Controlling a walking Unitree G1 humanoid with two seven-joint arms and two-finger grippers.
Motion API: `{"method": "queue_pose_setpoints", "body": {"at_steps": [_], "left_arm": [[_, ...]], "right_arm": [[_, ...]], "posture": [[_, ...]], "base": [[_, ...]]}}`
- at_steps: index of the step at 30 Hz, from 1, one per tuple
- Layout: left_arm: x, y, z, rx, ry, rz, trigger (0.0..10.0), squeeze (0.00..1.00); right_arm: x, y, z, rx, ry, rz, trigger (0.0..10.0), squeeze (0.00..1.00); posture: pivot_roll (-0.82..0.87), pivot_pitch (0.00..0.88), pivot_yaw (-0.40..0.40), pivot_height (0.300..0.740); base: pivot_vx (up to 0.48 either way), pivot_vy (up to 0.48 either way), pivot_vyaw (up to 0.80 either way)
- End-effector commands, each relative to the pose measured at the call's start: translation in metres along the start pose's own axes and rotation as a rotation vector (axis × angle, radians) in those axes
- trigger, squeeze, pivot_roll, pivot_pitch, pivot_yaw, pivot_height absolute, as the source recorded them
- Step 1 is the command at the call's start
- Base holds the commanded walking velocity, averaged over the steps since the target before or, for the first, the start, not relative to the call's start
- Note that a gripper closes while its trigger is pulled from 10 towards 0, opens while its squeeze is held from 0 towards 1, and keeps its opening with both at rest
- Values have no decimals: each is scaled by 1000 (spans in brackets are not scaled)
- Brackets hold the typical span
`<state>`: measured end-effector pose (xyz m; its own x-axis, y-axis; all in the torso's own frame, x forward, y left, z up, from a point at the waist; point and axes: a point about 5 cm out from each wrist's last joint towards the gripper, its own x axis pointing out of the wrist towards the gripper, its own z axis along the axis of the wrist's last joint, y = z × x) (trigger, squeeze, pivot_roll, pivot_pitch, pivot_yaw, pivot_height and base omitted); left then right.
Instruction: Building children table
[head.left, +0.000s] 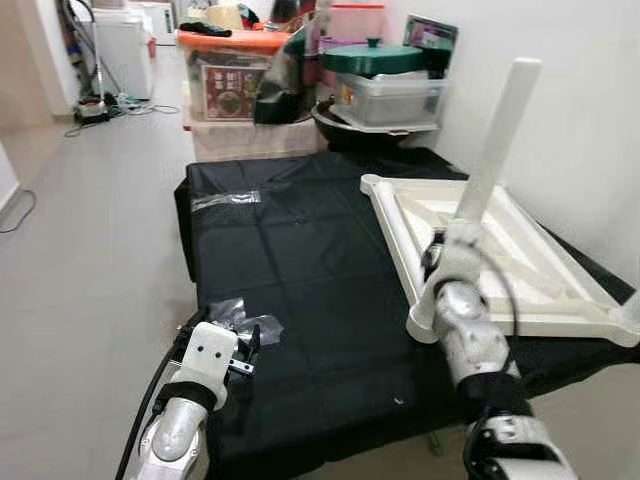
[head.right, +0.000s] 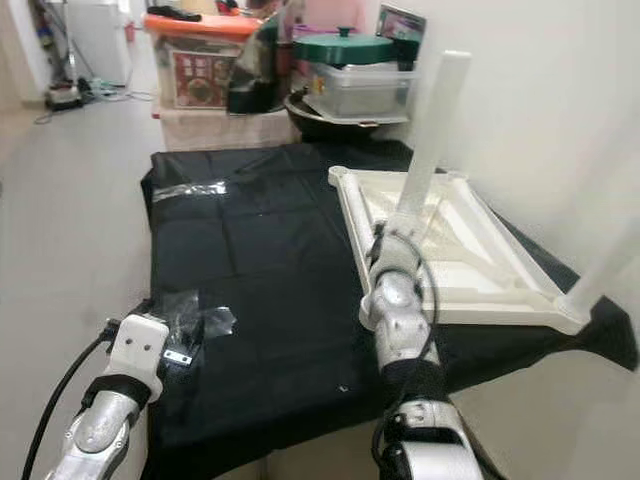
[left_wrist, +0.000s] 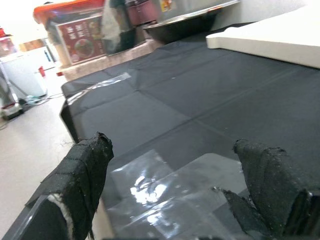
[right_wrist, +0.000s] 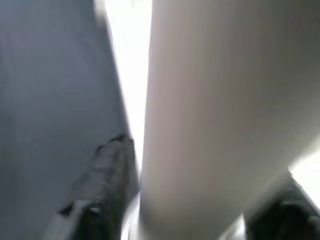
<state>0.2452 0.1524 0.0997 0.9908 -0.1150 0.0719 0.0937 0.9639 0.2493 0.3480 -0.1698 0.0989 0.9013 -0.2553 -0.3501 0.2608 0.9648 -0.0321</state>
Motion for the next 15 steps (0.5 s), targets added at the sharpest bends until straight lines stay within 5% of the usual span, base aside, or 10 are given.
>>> {"method": "queue_pose_setpoints", "body": {"at_steps": [1,7,9,15], "left_arm": [[0,-1,-3,13,7,-8,10000,0],[-1,0,-4,13,10,-2,10000,0],[-2,-1,-5,11,12,0,10000,0],[-4,-1,-5,9,15,2,10000,0]], "right_arm": [[-1,0,8,35,-51,-1,10000,1000],[-13,2,45,61,-264,40,10000,1000],[-33,4,61,45,-380,138,10000,1000],[-51,3,59,-16,-404,228,10000,1000]], "posture": [[34,0,-72,740],[26,0,-71,740],[19,0,-70,740],[5,0,-70,740]], "base": [[0,0,0],[0,0,0],[0,0,0],[0,0,0]]}}
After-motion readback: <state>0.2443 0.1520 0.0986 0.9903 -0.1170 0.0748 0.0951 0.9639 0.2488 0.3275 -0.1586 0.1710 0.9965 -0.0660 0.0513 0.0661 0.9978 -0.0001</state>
